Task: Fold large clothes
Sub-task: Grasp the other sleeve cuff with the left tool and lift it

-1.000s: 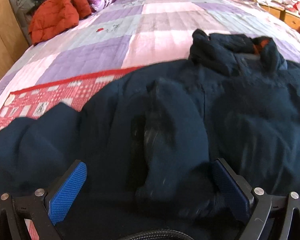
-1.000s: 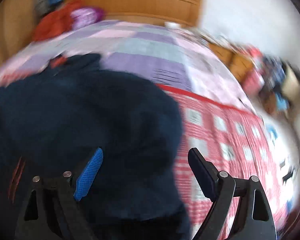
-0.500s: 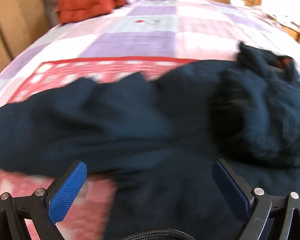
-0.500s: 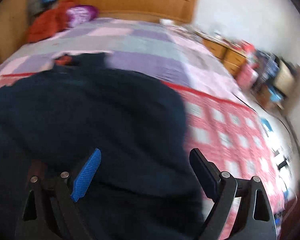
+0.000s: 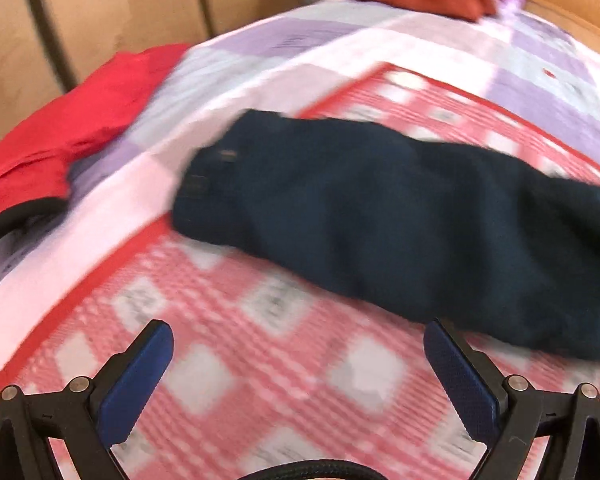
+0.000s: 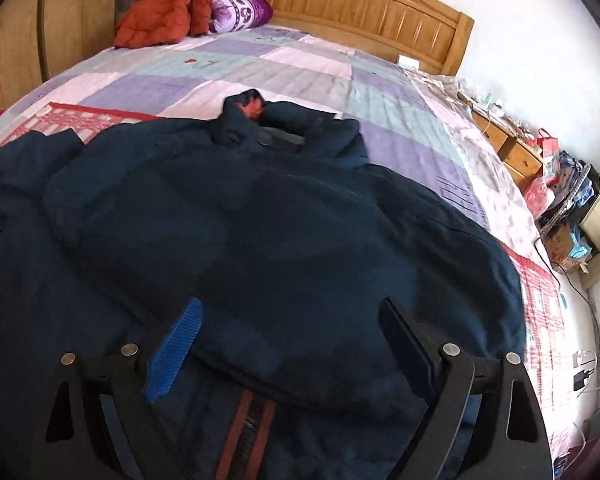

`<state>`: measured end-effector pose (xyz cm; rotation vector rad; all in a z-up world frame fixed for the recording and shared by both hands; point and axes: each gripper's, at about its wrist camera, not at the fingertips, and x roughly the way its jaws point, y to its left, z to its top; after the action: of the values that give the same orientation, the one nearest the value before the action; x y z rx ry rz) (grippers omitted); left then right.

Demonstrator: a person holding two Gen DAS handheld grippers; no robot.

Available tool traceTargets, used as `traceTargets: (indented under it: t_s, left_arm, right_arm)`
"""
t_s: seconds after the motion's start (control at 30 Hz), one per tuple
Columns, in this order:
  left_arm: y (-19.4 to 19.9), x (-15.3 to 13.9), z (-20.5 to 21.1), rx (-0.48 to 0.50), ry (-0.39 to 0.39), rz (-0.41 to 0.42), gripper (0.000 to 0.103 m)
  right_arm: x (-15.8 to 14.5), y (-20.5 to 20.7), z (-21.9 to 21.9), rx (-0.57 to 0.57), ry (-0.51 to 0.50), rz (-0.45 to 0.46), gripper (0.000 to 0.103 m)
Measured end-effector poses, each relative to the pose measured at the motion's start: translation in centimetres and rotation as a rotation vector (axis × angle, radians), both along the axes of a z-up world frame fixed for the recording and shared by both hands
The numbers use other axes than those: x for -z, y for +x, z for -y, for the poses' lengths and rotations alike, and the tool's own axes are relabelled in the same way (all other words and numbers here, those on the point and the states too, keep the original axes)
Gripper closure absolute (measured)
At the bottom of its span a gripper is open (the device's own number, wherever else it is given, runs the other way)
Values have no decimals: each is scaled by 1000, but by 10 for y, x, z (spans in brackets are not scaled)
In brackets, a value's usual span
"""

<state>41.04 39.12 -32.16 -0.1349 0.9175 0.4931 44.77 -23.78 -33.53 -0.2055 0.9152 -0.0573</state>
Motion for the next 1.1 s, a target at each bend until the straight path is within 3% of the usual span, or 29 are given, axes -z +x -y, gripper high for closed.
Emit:
traceTargets:
  t_s: [0.17, 0.33, 0.6, 0.7, 0.77, 0.83, 0.9, 1.0, 1.1]
  left_arm:
    - [12, 6, -51, -102, -99, 32, 0]
    - [35, 27, -80, -157, -313, 48, 0]
    - [57, 64, -93, -261, -525, 70, 2]
    - [74, 62, -90, -232, -610, 130, 10]
    - [87, 61, -85, -214, -591, 134, 13]
    - [93, 67, -86, -208, -625, 125, 62]
    - [90, 59, -81, -181, -640, 170, 80]
    - [90, 25, -57, -85, -491, 188, 86]
    - [82, -24, -26, 6, -372, 263, 86]
  right_arm:
    - [8, 26, -32, -18, -3, -12, 11]
    - [14, 35, -50, -33, -12, -8, 11]
    - [21, 38, -51, -57, -20, -14, 11]
    - [22, 38, -52, -86, -42, -6, 11]
    - [22, 38, -53, -94, -49, -2, 11]
    - [22, 39, -52, -91, -46, -2, 11]
    - [21, 38, -50, -83, -41, 4, 11]
    - [19, 37, -40, -46, -45, 19, 11]
    - [20, 36, -27, -10, -30, 9, 11]
